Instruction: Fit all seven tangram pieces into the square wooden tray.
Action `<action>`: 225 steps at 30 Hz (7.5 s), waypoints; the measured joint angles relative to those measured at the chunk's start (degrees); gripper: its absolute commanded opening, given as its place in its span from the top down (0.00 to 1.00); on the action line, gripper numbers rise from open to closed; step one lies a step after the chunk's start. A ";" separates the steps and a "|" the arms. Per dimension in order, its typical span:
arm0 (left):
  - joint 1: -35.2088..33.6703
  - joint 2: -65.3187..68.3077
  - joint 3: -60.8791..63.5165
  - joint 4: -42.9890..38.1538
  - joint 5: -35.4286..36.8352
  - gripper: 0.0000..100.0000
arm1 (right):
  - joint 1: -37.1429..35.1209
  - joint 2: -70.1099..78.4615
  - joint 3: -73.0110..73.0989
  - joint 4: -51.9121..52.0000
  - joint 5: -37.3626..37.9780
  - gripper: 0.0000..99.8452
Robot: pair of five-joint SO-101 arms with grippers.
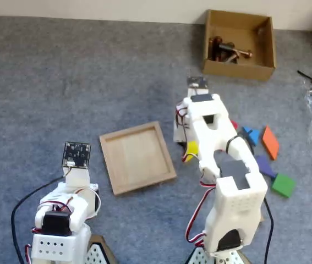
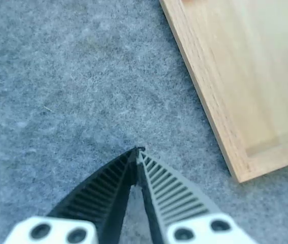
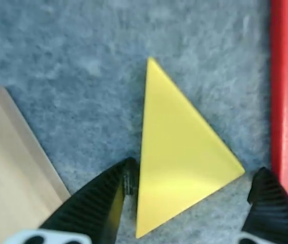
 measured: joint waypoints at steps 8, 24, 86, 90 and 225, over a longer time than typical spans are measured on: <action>0.00 0.00 0.00 0.00 0.00 0.99 | 0.00 0.00 0.00 -0.97 2.73 0.66; 0.00 0.00 0.00 0.00 0.00 0.99 | 0.00 -0.09 0.62 -2.99 3.34 0.66; 0.00 0.00 0.00 0.00 0.00 0.99 | -1.05 -0.62 2.02 -3.96 3.34 0.84; 0.00 0.00 0.00 0.00 0.00 0.99 | -0.97 -1.05 2.02 -3.96 3.34 0.85; 0.00 0.00 0.00 0.00 0.00 0.99 | -5.80 -1.41 -2.90 10.29 -6.68 0.70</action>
